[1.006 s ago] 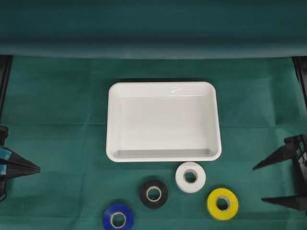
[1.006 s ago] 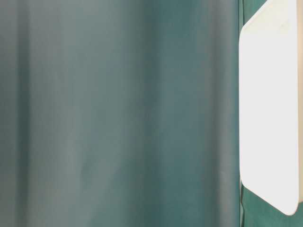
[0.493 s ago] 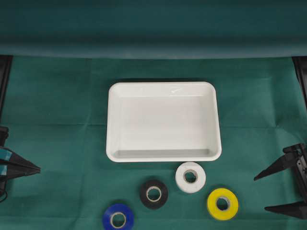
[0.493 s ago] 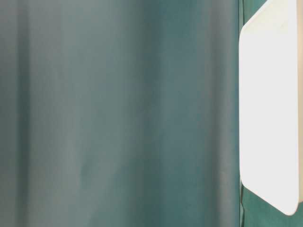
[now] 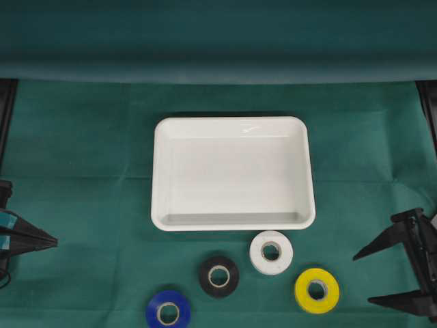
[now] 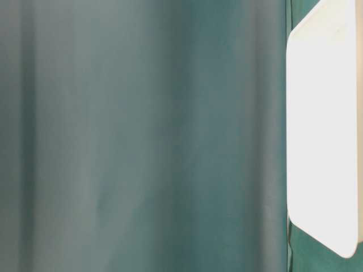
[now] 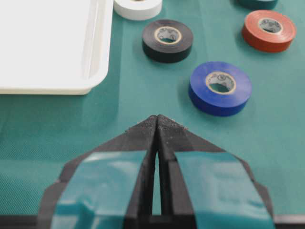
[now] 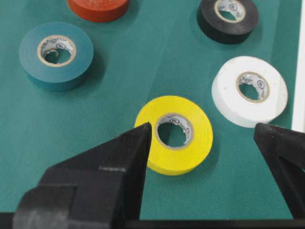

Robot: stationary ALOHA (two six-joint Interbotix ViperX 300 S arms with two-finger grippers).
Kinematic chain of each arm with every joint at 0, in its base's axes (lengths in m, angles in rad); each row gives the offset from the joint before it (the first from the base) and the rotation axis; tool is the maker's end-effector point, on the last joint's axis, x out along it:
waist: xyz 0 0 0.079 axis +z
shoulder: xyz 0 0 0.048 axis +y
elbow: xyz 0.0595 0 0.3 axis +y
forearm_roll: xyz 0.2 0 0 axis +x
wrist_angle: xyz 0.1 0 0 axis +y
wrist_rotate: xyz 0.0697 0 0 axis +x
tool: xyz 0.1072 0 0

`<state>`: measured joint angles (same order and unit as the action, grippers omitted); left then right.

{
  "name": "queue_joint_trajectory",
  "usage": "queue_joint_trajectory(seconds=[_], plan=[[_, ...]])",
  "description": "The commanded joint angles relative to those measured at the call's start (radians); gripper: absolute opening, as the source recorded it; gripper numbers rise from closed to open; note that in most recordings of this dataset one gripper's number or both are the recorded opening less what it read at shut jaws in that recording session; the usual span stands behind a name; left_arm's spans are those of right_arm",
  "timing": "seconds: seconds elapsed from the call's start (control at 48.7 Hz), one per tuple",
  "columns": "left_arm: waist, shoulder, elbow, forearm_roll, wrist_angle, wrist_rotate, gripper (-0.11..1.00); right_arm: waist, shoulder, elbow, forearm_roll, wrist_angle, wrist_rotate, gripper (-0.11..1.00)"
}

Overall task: Put the tape into the white case with the right arm.
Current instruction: 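Move the right gripper down onto the red tape roll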

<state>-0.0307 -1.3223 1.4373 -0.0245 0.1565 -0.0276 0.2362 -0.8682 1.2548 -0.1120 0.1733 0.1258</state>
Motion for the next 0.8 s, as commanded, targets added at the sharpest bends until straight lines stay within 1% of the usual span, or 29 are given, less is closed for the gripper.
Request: queue_joint_trajectory(seconds=[0.0, 0.205, 0.452, 0.78], plan=[[-0.003, 0.006, -0.009, -0.002, -0.011, -0.002, 0.00, 0.012, 0.057, -0.058, 0.000, -0.015, 0.003, 0.79], [-0.003, 0.006, -0.008, -0.002, -0.011, -0.002, 0.00, 0.031, 0.184, -0.135, 0.000, -0.046, 0.006, 0.79], [-0.003, 0.006, -0.008, -0.002, -0.014, -0.002, 0.00, 0.037, 0.367, -0.235, -0.002, -0.118, 0.008, 0.79], [0.000, -0.006, -0.006, -0.002, -0.017, -0.002, 0.00, 0.074, 0.623, -0.411, 0.000, -0.124, 0.008, 0.79]])
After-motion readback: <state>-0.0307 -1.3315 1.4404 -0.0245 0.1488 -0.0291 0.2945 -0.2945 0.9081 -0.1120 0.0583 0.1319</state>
